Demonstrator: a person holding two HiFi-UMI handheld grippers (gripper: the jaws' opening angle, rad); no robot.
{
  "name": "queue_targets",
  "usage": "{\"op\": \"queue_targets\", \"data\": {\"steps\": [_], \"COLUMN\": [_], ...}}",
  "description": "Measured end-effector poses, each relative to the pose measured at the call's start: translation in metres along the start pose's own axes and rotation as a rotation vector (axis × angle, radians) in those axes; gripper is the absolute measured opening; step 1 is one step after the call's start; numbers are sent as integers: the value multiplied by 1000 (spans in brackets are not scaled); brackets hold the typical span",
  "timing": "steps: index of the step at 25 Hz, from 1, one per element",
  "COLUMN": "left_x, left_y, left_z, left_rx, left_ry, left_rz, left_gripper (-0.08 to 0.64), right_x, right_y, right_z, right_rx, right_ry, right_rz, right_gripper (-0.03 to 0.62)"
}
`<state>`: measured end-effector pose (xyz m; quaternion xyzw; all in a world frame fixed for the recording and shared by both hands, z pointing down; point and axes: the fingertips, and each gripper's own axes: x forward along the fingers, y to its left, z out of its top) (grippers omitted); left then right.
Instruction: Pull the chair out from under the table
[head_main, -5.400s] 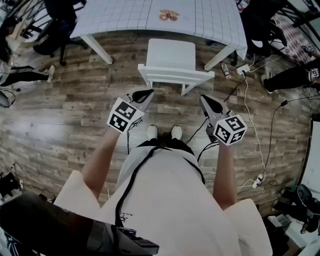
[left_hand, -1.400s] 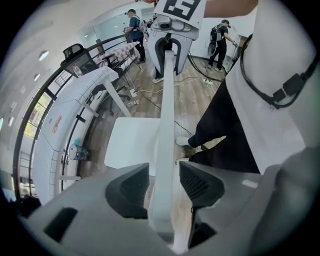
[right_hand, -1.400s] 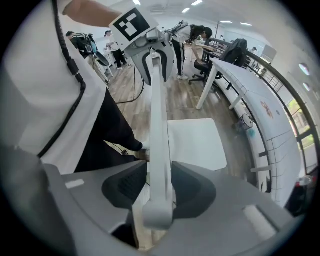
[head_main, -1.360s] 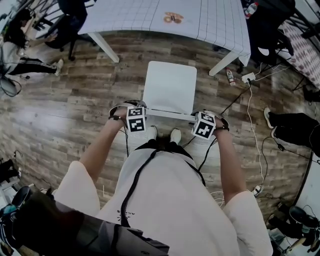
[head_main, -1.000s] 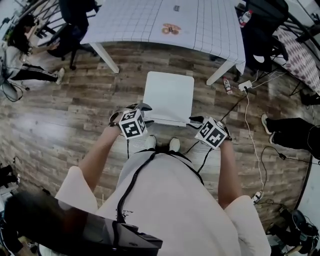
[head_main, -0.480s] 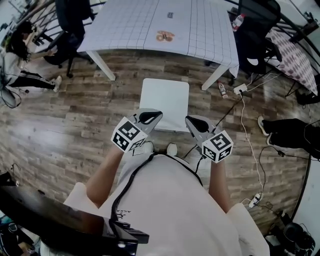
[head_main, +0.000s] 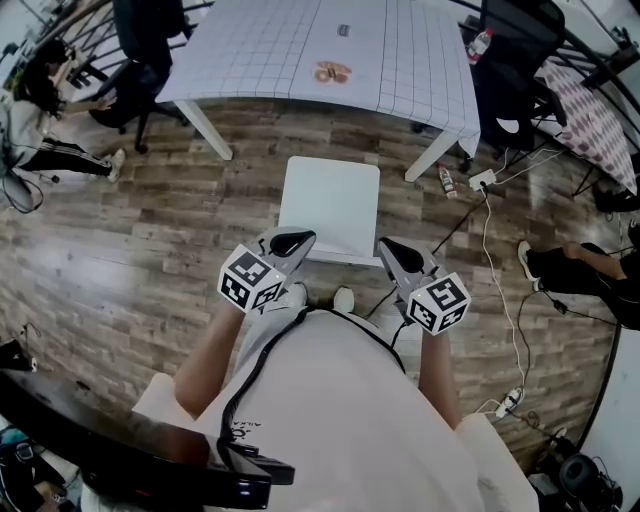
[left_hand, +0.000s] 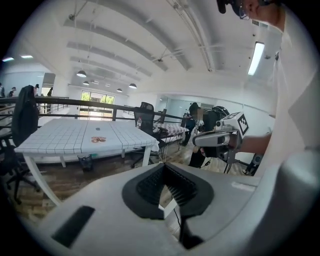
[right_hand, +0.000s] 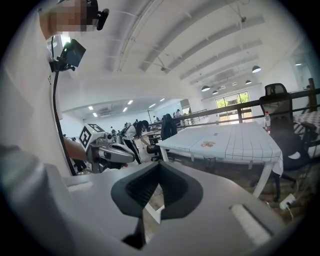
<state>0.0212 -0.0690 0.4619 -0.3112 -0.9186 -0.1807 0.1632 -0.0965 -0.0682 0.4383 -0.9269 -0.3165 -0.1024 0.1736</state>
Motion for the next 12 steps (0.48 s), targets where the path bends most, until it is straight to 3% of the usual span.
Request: {"op": "queue_targets", "data": {"steps": [12], "left_x": [1], "left_y": [14], "left_z": [-2], "left_rx": [14], "left_ry": [23], "left_rz": [13], "left_gripper": [8], "right_x": [14], "right_y": [0], "right_z": [-2], "right_rx": [-31], "right_ry": [40], "right_rz": [3], "right_gripper": [5]}}
